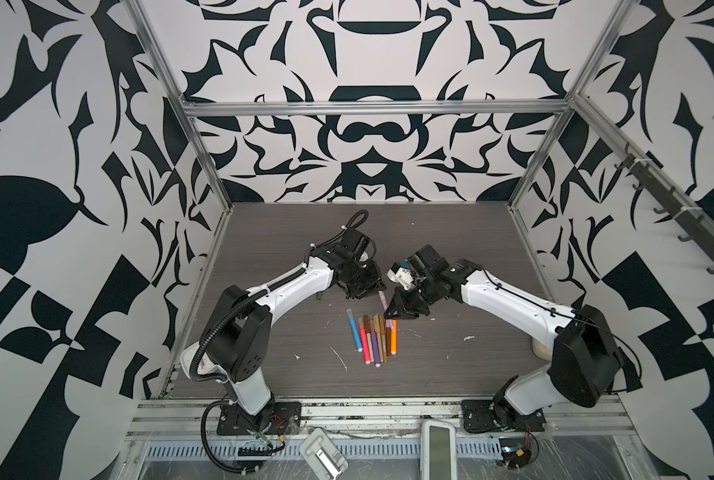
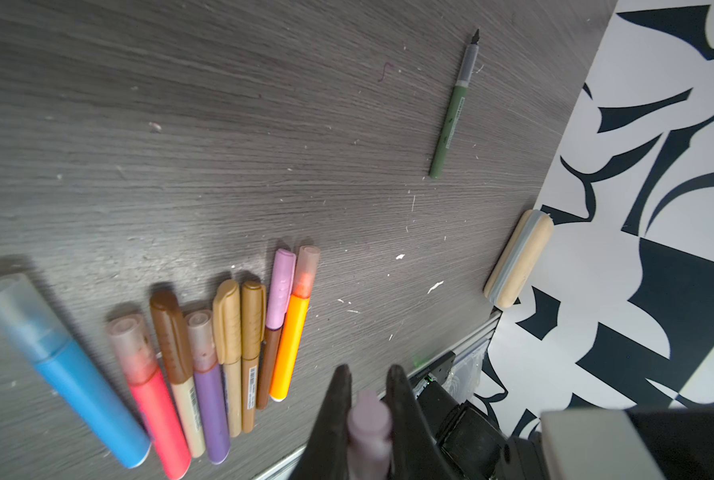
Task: Open the pen caps
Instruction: 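Pull the cap off with the left gripper while the right gripper holds the pen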
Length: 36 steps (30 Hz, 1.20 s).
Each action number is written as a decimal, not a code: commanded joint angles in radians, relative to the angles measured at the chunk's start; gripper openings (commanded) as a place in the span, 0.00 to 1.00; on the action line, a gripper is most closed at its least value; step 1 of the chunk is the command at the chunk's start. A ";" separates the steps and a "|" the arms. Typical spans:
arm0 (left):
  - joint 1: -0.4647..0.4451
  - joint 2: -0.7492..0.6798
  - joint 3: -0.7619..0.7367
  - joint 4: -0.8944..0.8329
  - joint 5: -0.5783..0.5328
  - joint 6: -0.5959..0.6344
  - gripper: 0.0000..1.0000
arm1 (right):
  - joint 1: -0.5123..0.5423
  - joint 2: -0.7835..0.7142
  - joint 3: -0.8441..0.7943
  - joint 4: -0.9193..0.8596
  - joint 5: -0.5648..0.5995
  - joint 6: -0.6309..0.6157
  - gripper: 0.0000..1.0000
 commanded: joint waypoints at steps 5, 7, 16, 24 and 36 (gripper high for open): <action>0.243 0.046 0.105 -0.003 0.069 0.083 0.00 | 0.094 -0.083 -0.060 -0.071 0.090 -0.022 0.00; 0.335 0.110 0.227 -0.074 0.060 0.130 0.00 | 0.152 -0.114 -0.106 -0.053 0.118 -0.002 0.00; 0.397 0.332 0.653 -0.412 -0.006 0.320 0.00 | 0.174 -0.183 -0.097 -0.075 0.214 0.023 0.00; 0.412 0.226 0.414 -0.462 -0.109 0.417 0.00 | 0.108 -0.273 -0.022 -0.222 0.413 -0.080 0.00; 0.500 -0.014 -0.009 -0.405 -0.209 0.476 0.00 | -0.144 -0.361 -0.104 -0.302 0.432 -0.169 0.00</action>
